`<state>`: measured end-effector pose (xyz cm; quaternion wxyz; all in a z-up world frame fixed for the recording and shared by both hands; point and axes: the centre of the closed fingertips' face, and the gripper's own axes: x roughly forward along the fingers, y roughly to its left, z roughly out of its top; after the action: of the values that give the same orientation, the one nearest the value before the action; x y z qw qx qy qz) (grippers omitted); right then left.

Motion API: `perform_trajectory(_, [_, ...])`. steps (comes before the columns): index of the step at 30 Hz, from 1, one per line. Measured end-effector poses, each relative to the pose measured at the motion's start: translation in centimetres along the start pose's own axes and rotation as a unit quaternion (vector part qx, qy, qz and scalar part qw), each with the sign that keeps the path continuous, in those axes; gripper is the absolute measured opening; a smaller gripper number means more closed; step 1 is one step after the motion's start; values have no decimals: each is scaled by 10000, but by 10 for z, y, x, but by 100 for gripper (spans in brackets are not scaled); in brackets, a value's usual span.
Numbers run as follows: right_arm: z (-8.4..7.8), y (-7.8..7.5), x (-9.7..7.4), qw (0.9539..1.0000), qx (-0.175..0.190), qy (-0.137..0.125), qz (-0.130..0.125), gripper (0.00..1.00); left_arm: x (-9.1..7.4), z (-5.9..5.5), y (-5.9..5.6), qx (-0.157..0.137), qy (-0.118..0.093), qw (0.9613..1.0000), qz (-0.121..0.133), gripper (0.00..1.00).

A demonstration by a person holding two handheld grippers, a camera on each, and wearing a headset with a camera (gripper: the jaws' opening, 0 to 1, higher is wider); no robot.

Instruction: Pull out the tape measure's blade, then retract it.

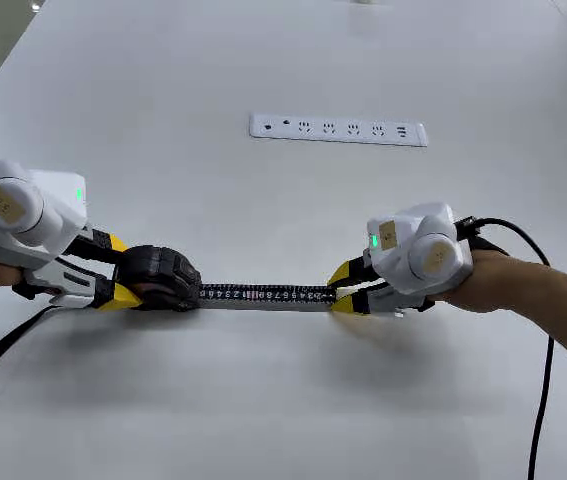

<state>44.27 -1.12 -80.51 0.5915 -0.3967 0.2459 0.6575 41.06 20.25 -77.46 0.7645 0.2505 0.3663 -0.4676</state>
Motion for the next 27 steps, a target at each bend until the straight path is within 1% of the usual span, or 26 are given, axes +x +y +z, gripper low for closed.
perform_trajectory(10, [-15,-3,-12,9999,81,121,-45,9,1,1,0,-7,11,10000,2,24])
perform_trajectory(15, [-24,-2,-18,9997,141,187,-53,9,1,1,1,-2,22,10000,-7,24])
perform_trajectory(27, [-40,1,-27,9992,241,326,-73,9,1,1,1,13,50,10000,-15,24])
